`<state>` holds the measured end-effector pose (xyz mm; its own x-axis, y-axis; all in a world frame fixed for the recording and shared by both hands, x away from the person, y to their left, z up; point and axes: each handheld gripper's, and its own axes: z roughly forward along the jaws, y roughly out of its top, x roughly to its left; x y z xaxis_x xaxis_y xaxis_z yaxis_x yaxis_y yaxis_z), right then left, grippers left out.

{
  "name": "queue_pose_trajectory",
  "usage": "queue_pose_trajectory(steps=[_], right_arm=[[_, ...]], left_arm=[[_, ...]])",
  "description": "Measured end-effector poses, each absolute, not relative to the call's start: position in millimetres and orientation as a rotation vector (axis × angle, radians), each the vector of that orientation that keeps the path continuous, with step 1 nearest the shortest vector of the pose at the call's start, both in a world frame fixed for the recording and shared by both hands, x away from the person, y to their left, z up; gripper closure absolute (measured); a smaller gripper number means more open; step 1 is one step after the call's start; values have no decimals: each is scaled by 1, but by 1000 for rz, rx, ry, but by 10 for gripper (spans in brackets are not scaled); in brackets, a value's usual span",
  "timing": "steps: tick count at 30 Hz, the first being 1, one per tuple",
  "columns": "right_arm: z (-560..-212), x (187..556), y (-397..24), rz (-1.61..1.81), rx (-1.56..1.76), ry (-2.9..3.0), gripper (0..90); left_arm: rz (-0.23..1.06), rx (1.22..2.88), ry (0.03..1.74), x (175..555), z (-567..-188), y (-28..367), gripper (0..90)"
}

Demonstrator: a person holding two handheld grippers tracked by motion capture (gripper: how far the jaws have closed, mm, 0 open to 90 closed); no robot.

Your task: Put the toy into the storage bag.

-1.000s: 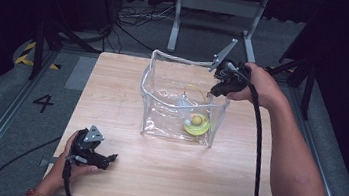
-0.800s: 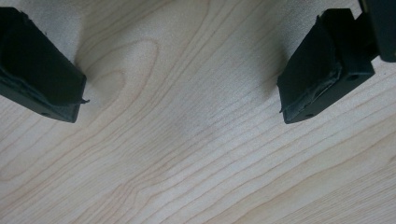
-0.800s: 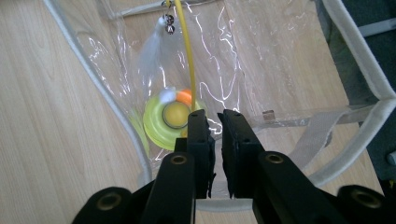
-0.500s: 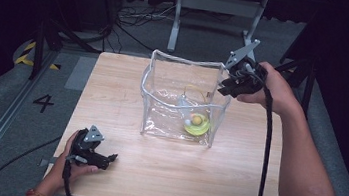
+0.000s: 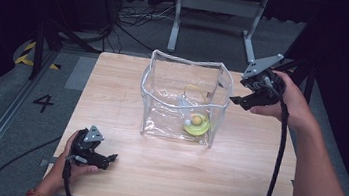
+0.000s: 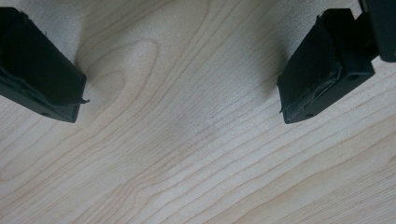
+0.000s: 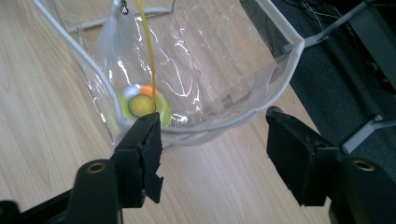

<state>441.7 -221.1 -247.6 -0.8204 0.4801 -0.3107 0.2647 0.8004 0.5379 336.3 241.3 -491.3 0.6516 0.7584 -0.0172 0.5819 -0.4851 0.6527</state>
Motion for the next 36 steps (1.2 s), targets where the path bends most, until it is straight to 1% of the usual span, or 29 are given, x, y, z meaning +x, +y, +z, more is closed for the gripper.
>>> queue_pose_trajectory(steps=[5,10,13,15,24,25,28,33,36], right_arm=[[-253,432,-232,661,564,2527,290],[-259,415,-248,673,565,2493,269],[-265,409,-253,686,579,2459,280],[-270,405,-256,662,584,2448,267],[-309,387,-269,588,594,2423,263],[-309,387,-269,588,594,2423,263],[-326,382,-274,584,603,2430,245],[-352,376,-284,590,639,2440,246],[-361,373,-288,585,656,2437,248]], left_arm=[[365,2235,1034,336,-491,241,13],[364,2235,1035,336,-491,241,13],[365,2235,1034,336,-491,241,13],[365,2235,1034,336,-491,241,13],[365,2235,1035,336,-491,241,13],[365,2235,1034,336,-491,241,13],[363,2235,1036,336,-491,241,13],[363,2235,1036,336,-491,241,13],[363,2235,1036,336,-491,241,13]])
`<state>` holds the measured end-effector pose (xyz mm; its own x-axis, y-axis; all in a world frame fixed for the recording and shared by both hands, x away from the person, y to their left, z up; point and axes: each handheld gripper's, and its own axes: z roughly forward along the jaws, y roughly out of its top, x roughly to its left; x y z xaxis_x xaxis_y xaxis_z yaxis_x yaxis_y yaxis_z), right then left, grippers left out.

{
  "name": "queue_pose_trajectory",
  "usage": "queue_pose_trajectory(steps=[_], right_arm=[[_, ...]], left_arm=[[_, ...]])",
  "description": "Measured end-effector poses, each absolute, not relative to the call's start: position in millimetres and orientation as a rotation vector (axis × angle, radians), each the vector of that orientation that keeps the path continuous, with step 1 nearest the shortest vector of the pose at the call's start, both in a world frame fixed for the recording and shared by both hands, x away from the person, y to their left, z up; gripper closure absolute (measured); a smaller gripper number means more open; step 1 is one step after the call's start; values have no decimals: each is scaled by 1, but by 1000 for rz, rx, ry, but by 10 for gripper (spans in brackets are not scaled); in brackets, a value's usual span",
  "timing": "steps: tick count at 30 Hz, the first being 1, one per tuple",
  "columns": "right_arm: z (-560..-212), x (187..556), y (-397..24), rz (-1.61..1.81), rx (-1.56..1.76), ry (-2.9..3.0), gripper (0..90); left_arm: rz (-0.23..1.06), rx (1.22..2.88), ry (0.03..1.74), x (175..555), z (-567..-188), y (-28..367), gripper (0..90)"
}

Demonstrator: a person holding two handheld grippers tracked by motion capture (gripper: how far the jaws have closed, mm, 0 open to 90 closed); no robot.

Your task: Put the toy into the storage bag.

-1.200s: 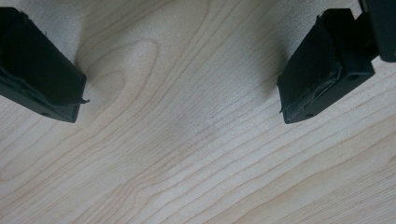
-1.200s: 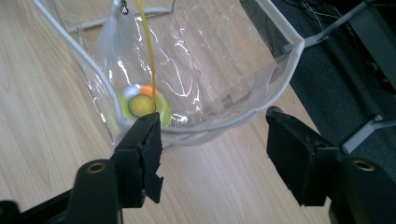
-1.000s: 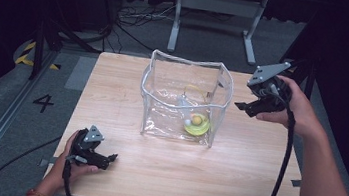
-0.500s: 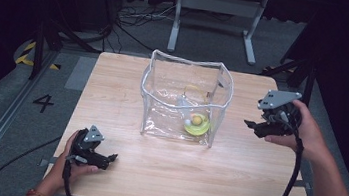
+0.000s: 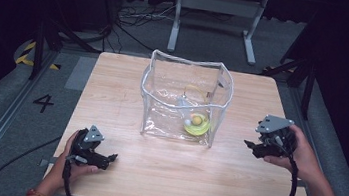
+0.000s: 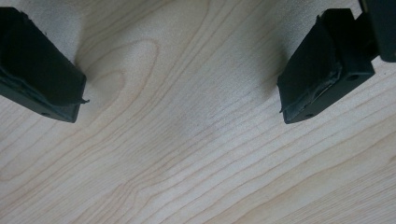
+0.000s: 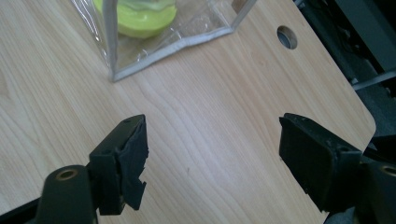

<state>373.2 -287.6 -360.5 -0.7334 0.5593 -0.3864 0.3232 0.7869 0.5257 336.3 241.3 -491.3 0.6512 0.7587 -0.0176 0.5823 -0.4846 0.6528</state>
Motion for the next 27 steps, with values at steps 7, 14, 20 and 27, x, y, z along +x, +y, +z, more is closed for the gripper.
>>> queue_pose_trajectory(steps=[7,14,20,27], right_arm=[[-391,363,-304,589,739,2455,251],[-415,348,-319,563,764,2450,237],[-430,338,-326,573,761,2444,225],[-446,331,-341,652,814,2413,214]], left_arm=[[363,2236,1036,336,-491,241,13],[365,2235,1034,336,-491,241,13],[365,2235,1035,336,-491,241,13],[365,2235,1035,336,-491,241,13]])
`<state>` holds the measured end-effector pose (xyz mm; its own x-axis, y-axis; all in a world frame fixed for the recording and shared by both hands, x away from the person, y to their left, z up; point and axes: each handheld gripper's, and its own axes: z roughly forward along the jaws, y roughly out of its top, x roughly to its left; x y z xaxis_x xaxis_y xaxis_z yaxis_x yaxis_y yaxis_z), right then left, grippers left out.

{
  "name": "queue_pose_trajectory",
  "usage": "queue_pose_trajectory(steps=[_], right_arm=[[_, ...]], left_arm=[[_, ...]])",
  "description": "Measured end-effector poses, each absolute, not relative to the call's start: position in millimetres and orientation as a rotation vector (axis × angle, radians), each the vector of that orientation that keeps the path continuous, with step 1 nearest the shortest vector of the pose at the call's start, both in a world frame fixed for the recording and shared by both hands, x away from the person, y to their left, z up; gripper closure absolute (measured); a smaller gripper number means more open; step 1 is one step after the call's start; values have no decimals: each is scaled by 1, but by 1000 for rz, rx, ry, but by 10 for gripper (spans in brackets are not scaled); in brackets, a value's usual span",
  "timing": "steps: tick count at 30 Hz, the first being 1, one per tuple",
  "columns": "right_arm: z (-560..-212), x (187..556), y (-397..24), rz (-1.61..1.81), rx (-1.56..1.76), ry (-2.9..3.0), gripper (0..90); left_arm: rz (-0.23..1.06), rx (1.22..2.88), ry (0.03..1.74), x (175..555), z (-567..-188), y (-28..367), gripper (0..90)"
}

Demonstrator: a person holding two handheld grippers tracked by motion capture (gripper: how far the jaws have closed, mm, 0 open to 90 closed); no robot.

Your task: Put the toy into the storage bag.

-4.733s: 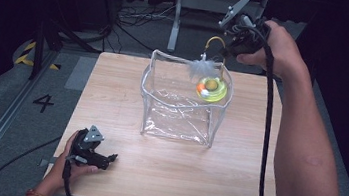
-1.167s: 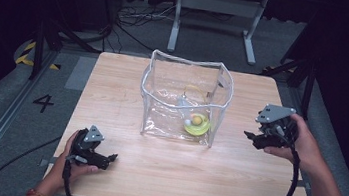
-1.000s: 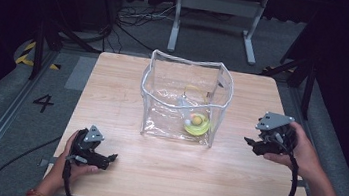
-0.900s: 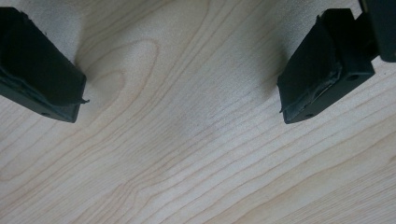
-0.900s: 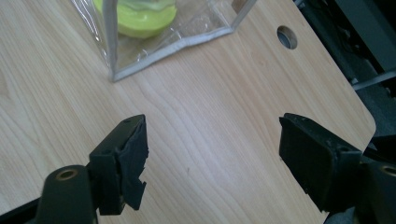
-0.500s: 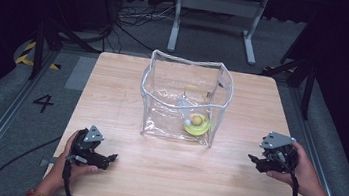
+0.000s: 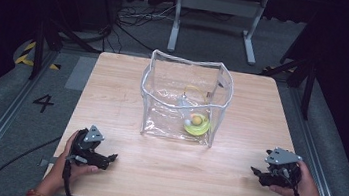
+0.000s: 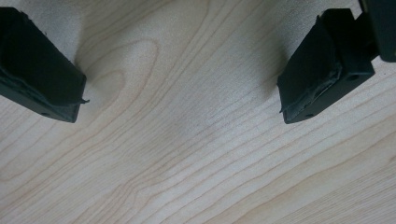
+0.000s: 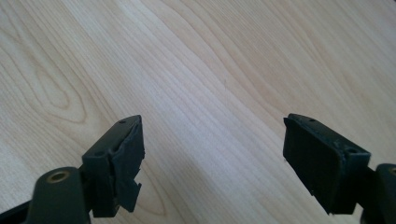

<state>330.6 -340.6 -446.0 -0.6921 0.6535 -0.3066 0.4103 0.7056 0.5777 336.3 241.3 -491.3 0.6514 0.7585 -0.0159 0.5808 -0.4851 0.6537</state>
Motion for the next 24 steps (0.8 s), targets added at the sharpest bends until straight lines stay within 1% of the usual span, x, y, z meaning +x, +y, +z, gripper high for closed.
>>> queue_pose_trajectory(steps=[8,11,24], right_arm=[[-471,322,-365,776,944,2348,217],[-480,319,-377,814,1007,2300,205],[-494,307,-412,944,1221,2195,188]], left_arm=[[365,2235,1034,336,-491,241,13],[365,2235,1035,336,-491,241,13],[365,2235,1035,336,-491,241,13]])
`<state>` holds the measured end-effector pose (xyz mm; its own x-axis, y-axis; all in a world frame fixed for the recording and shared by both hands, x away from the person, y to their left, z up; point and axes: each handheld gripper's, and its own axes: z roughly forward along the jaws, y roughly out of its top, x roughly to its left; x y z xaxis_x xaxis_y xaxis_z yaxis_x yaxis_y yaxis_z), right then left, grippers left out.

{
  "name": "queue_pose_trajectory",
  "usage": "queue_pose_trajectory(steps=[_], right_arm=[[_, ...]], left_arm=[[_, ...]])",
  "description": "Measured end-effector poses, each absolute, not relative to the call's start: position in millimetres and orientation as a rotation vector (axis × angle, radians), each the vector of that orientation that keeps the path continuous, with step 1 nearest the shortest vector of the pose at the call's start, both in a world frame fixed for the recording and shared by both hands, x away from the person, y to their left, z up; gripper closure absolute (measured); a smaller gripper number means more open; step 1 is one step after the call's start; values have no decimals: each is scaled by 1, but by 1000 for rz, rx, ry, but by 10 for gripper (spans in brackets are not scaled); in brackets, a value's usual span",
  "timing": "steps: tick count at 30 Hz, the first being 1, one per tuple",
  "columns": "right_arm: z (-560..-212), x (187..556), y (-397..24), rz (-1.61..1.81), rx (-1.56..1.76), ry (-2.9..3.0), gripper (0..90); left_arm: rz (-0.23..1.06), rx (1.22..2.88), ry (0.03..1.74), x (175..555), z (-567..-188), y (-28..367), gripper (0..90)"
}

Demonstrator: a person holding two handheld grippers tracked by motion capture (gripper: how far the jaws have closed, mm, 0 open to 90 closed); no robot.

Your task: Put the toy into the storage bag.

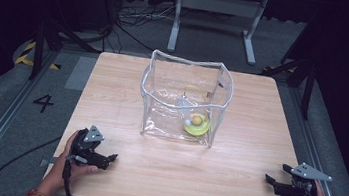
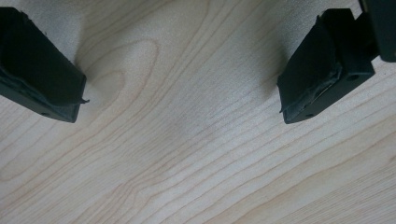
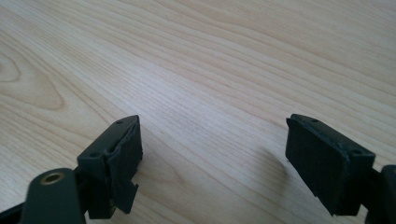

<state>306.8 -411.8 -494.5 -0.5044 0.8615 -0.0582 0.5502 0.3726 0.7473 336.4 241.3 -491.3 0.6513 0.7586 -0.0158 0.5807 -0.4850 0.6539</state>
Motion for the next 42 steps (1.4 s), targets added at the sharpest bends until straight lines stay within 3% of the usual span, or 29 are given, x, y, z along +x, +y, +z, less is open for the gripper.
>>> queue_pose_trajectory(steps=[8,42], right_arm=[[-496,314,-418,963,1312,2206,150],[-496,313,-415,955,1337,2186,149]], left_arm=[[365,2232,1037,336,-492,241,13],[373,2221,1063,336,-492,239,5]])
